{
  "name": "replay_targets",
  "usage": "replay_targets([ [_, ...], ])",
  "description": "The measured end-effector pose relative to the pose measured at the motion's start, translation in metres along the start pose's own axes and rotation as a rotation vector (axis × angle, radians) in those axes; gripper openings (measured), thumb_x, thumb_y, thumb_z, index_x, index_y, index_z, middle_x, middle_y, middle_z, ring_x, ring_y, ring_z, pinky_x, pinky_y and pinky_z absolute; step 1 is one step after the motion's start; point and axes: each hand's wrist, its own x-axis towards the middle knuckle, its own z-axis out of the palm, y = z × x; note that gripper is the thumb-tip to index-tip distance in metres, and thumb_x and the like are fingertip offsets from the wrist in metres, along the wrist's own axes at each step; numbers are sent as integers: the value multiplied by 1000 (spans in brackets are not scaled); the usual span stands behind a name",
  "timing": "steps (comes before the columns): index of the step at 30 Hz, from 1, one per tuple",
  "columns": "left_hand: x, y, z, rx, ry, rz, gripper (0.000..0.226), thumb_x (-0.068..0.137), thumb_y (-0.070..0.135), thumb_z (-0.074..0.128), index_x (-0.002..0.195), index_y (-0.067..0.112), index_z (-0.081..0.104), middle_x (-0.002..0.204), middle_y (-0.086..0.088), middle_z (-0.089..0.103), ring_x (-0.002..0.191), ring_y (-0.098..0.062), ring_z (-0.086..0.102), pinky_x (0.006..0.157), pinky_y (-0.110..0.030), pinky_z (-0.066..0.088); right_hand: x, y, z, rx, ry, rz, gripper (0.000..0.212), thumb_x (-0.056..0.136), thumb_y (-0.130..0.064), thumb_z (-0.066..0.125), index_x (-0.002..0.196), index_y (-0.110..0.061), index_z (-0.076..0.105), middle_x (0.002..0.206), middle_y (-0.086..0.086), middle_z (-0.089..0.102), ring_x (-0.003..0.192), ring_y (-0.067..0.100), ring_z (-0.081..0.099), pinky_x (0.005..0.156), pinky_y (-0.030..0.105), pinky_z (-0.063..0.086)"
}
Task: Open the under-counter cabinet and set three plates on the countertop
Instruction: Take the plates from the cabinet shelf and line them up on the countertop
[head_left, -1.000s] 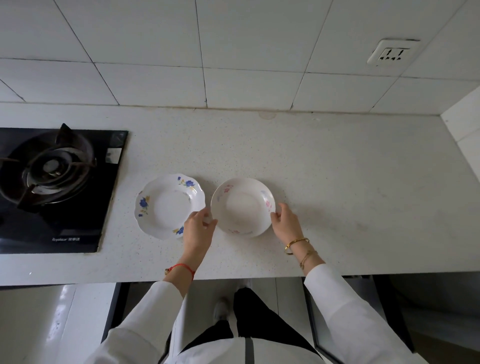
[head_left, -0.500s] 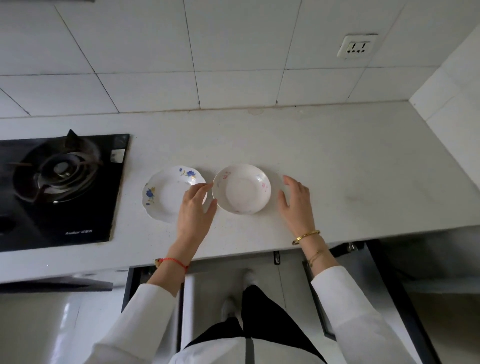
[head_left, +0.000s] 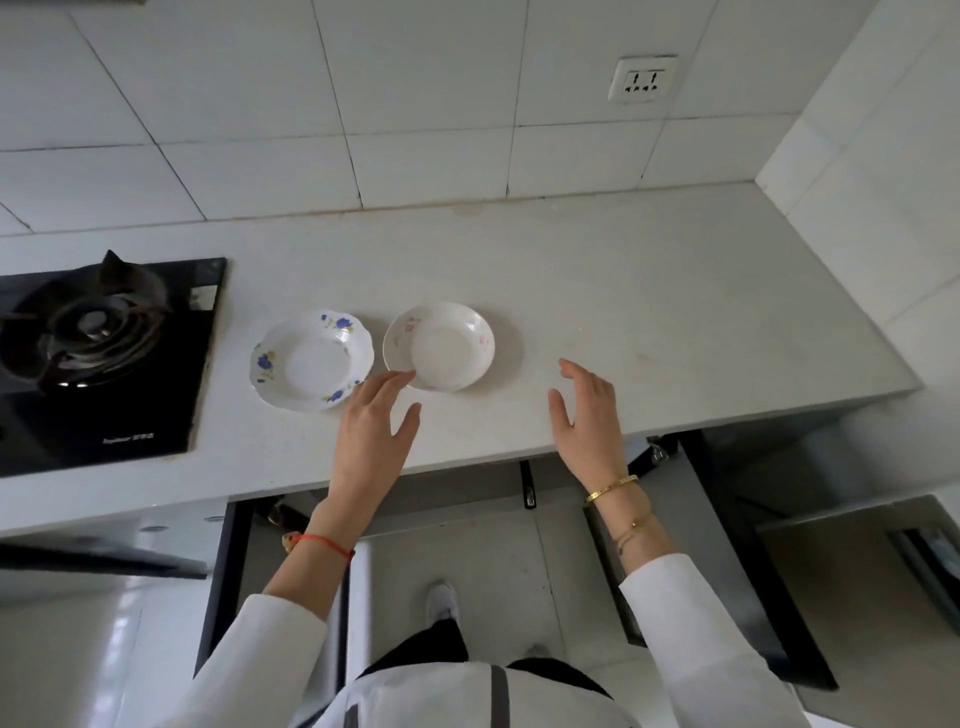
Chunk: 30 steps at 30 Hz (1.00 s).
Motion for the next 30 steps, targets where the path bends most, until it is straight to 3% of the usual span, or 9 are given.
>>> replay_targets([
  [5, -40, 35, 16, -6, -1, 8, 38, 89, 15, 63, 127, 13, 60, 123, -3, 62, 115, -23, 55, 101, -33, 45, -29, 31, -36, -13, -25, -30, 39, 98, -23, 47, 135, -11, 45, 131, 4, 55, 128, 20, 41, 105, 30, 39],
  [11, -96, 73, 42, 11, -1, -20, 35, 90, 15, 61, 124, 15, 61, 122, -1, 62, 114, -19, 54, 97, -25, 43, -66, 73, -67, -8, -77, -46, 37, 98, -25, 47, 133, -13, 47, 133, 4, 54, 129, 19, 40, 106, 33, 40],
  [16, -124, 87, 69, -2, -2, -58, 33, 88, 12, 62, 121, 13, 64, 117, -1, 64, 110, -19, 57, 97, -32, 46, -84, 104, -69, -11, -90, -35, 34, 98, -24, 47, 130, -12, 50, 126, 5, 58, 124, 20, 45, 103, 29, 40],
  [22, -129, 72, 112, 4, -31, -77, 33, 90, 15, 59, 123, 14, 62, 121, 0, 63, 112, -17, 54, 97, -31, 46, -92, 142, -38, 2, -102, -22, 28, 98, -20, 47, 123, -11, 54, 118, 5, 61, 118, 18, 50, 93, 19, 37],
  [27, -128, 30, 174, 38, -57, -81, 31, 92, 17, 57, 122, 15, 63, 119, 0, 63, 110, -18, 55, 95, -29, 46, -90, 193, 19, 21, -124, 4, 27, 98, -18, 47, 122, -8, 55, 115, 7, 62, 113, 21, 50, 95, 28, 44],
  [30, -125, -2, 213, 58, -77, -94, 30, 93, 18, 57, 122, 14, 62, 119, -2, 63, 109, -19, 56, 93, -27, 44, -82, 226, 59, 13, -135, 23, 27, 97, -18, 48, 121, -8, 55, 115, 7, 62, 112, 21, 52, 92, 23, 39],
])
